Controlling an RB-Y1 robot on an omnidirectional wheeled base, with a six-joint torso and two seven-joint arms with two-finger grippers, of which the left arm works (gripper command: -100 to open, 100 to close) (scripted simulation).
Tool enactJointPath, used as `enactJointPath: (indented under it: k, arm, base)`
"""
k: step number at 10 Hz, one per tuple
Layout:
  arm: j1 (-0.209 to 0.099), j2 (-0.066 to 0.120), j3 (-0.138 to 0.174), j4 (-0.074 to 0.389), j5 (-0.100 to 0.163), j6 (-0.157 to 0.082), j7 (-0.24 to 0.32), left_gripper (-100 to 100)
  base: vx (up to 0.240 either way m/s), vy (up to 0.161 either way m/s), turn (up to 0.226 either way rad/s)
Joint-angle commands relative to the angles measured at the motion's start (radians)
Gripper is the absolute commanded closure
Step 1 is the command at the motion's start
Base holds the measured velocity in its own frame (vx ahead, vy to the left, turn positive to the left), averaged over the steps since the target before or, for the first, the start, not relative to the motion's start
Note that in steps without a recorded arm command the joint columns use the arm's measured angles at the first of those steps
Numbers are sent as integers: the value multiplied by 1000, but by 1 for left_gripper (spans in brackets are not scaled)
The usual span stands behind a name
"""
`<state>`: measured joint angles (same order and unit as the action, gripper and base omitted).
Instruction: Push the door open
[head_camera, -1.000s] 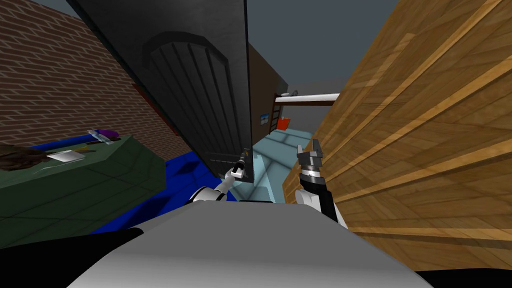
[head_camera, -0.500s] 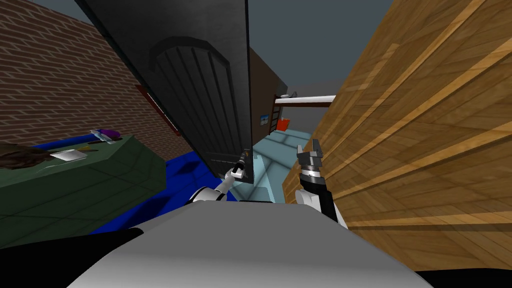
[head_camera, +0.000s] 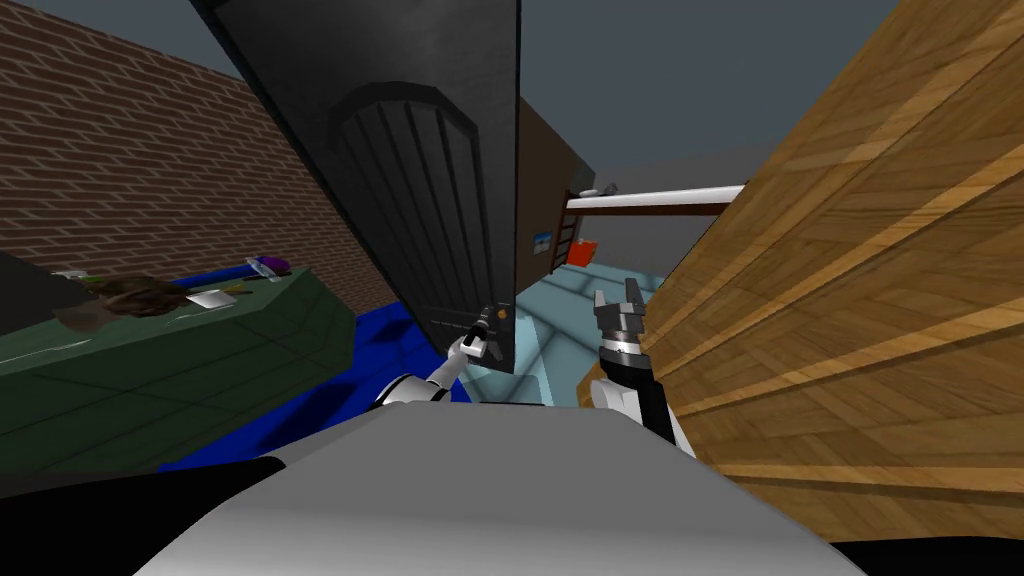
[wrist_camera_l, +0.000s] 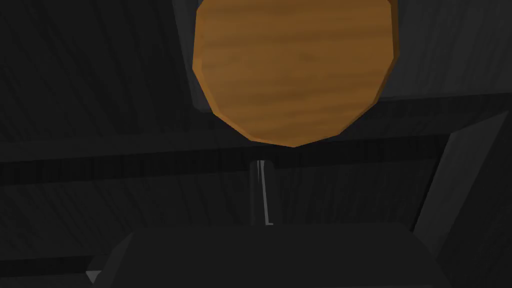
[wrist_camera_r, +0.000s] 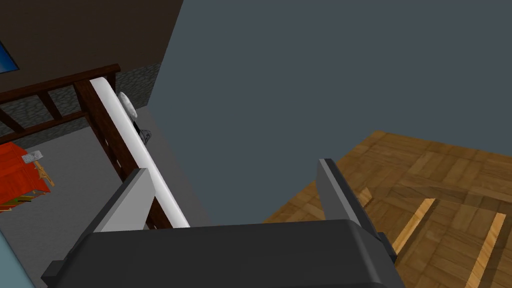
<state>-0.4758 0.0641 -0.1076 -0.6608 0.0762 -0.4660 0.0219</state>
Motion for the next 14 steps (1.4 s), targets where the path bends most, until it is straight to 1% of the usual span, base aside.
enactJointPath:
  k: [1, 3, 5, 6, 7, 10, 11, 12, 13, 14]
  arm:
    - [0, 4, -1, -3, 0, 2, -10, -100]
    - [1, -1, -1, -5, -1, 4, -16, -100]
    - [1, -24, -2, -8, -1, 7, -28, -100]
    - [1, -24, -2, -8, -1, 7, -28, -100]
    - [1, -54, -3, -11, -2, 9, -37, -100]
    - [2, -106, -4, -13, -2, 11, -47, -100]
    - [-7, -93, -3, 6, -1, 2, -42, -100]
    - [-8, -66, 0, 9, -1, -1, -46, -100]
    - [-8, -66, 0, 9, -1, -1, -46, -100]
    - [-9, -47, 4, 10, 0, -3, -51, -100]
  base:
    - [-60, 5, 159]
    - [-226, -20, 28]
    - [-251, -9, 86]
    - [-173, -16, 4]
    - [-175, -28, 71]
    - [-171, -15, 54]
    - [-57, -7, 3]
    - [91, 15, -20]
    - [122, 25, -5]
    - [152, 8, -23]
